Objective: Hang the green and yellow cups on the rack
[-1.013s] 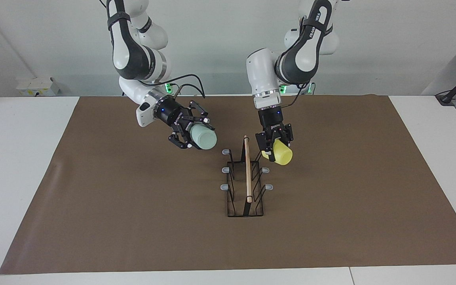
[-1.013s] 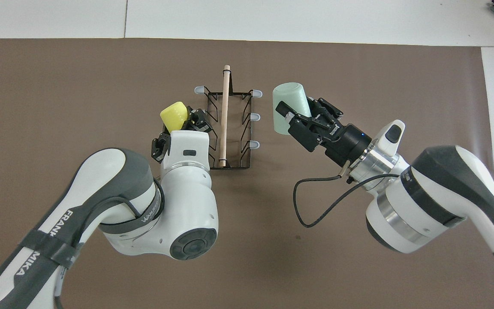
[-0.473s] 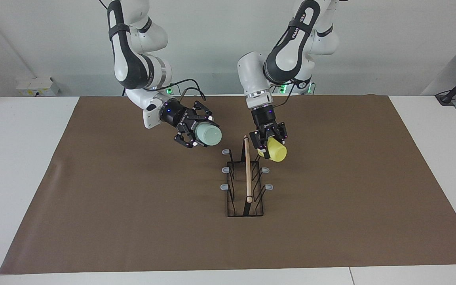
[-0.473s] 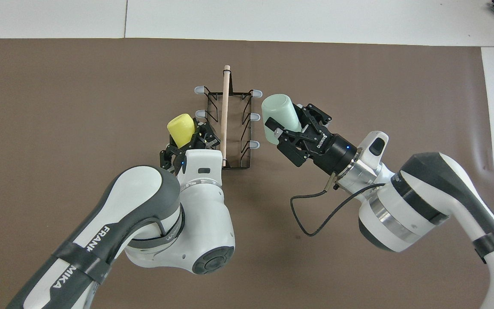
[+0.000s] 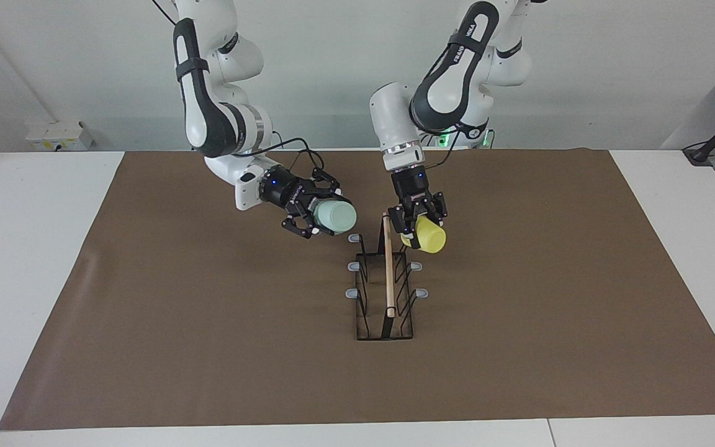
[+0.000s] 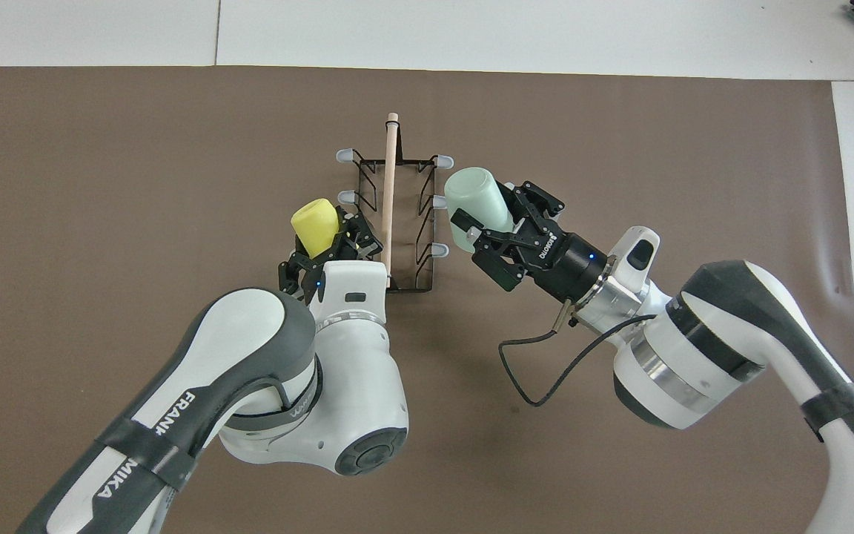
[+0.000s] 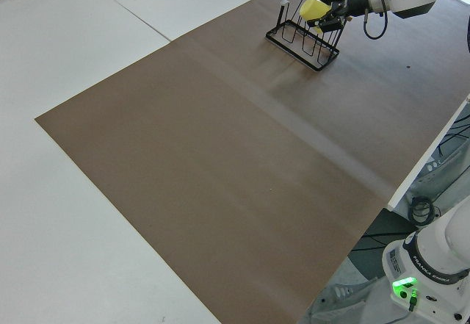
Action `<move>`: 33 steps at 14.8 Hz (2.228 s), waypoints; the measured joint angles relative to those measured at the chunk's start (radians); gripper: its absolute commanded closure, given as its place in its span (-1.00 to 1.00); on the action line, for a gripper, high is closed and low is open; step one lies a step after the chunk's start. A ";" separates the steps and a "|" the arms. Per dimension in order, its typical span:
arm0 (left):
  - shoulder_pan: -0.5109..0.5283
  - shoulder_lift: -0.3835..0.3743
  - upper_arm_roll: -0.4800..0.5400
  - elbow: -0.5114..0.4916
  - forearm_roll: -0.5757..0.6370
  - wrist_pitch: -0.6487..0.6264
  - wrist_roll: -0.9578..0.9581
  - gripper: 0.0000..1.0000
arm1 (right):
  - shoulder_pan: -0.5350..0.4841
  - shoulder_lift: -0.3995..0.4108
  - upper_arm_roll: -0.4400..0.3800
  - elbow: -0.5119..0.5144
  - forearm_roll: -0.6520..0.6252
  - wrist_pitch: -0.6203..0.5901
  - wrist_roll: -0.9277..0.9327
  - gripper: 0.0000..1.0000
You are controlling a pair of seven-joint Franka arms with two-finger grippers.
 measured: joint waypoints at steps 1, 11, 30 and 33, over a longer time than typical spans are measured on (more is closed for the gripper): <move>0.000 0.003 -0.001 0.000 0.000 0.001 0.000 -0.37 | 0.001 0.016 0.000 -0.004 0.032 -0.048 -0.018 1.00; 0.000 0.015 -0.009 0.018 0.001 0.008 0.017 -1.00 | 0.033 0.142 0.001 -0.006 0.064 -0.204 -0.114 1.00; 0.100 0.012 0.184 0.316 -1.051 -0.151 1.614 -1.00 | 0.055 0.228 -0.004 -0.013 0.064 -0.214 -0.312 -0.22; 0.109 0.007 0.262 0.364 -1.160 -0.264 1.865 -1.00 | 0.054 0.234 -0.005 -0.013 0.064 -0.214 -0.312 -1.00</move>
